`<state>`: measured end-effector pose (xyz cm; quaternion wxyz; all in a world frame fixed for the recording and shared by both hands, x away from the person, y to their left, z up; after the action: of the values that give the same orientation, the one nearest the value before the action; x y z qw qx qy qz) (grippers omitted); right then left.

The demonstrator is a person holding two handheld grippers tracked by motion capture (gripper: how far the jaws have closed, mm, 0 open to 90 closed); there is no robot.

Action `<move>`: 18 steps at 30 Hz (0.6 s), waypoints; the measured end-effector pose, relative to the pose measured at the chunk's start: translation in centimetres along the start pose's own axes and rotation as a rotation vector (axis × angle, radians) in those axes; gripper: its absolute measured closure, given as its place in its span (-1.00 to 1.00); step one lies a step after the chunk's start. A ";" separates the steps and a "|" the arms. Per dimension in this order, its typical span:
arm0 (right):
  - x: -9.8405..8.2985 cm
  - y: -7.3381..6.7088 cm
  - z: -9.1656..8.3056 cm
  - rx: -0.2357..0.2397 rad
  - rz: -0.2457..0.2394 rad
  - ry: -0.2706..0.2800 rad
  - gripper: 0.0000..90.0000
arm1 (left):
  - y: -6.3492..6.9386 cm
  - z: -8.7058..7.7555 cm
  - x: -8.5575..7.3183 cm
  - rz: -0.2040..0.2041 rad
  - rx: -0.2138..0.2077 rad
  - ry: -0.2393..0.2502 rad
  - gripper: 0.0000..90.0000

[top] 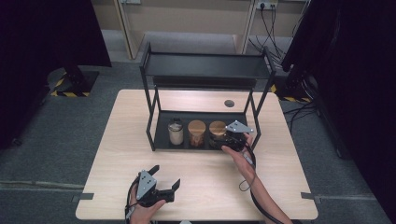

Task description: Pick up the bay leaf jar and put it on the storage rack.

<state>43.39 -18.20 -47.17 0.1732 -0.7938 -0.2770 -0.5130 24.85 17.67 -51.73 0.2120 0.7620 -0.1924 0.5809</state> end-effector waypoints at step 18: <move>-0.5 0.3 0.6 -0.003 0.043 -0.013 -0.66 | 0.1 0.0 0.0 0.000 -0.004 0.003 -0.93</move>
<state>43.85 -18.20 -47.85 0.1813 -0.8032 -0.2603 -0.5043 24.79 17.61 -51.72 0.2139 0.7606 -0.1933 0.5816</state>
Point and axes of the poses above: each handheld gripper's, and its own axes: z roughly forward along the jaws, x roughly out of its top, y roughly to its right, the point moved 9 cm from there along z, roughly forward along the jaws
